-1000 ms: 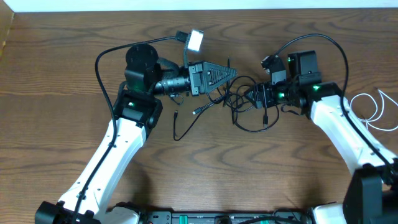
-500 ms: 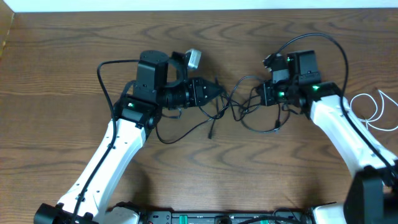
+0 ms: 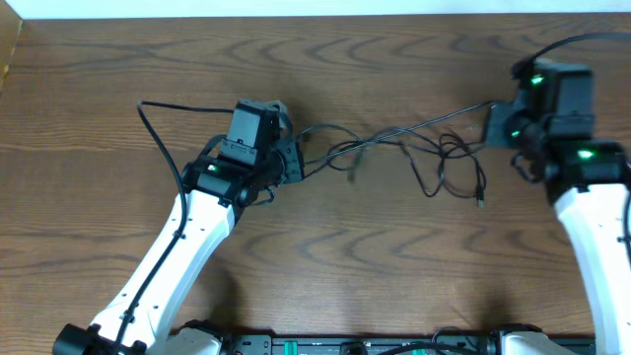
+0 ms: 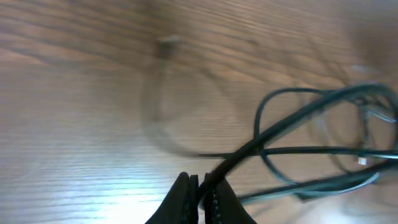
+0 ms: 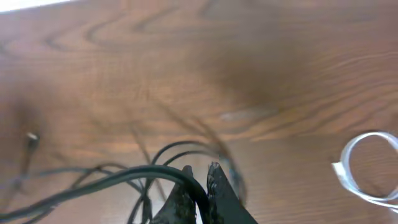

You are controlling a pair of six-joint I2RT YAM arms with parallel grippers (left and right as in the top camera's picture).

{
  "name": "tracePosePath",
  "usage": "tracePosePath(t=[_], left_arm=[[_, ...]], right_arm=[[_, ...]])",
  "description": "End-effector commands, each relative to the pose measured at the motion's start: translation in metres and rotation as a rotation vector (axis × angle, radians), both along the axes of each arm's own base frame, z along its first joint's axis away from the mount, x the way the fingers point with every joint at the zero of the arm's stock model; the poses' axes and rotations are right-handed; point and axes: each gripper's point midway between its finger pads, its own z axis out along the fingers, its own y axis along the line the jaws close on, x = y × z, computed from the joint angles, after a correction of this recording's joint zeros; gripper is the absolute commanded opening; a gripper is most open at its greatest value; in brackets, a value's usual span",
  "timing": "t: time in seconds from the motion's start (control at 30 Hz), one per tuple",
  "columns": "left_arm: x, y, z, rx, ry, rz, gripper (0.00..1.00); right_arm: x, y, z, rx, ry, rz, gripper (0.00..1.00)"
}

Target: Untangle cables

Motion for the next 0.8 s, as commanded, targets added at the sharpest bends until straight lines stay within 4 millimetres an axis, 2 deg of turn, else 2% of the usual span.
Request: tracePosePath(t=[0.0, 0.1, 0.17, 0.47, 0.6, 0.77], left_arm=[[0.01, 0.058, -0.002, 0.219, -0.039, 0.154, 0.08], [0.011, 0.072, -0.003, 0.226, -0.028, 0.192, 0.07], [0.012, 0.081, -0.004, 0.227, -0.022, 0.217, 0.08], [0.018, 0.12, -0.003, 0.229, -0.01, 0.33, 0.08], [0.021, 0.154, -0.002, 0.227, -0.01, 0.432, 0.07], [0.023, 0.185, 0.001, 0.221, -0.02, 0.524, 0.08]], right_arm=[[-0.005, -0.088, 0.056, -0.121, -0.127, -0.315, 0.01], [-0.014, -0.126, 0.075, -0.14, -0.16, -0.428, 0.01], [-0.018, -0.142, 0.081, -0.143, -0.174, -0.471, 0.01], [-0.04, -0.191, 0.098, -0.075, -0.234, -0.682, 0.01], [-0.054, -0.212, 0.099, -0.067, -0.235, -0.76, 0.01], [-0.069, -0.228, 0.094, -0.025, -0.231, -0.854, 0.01]])
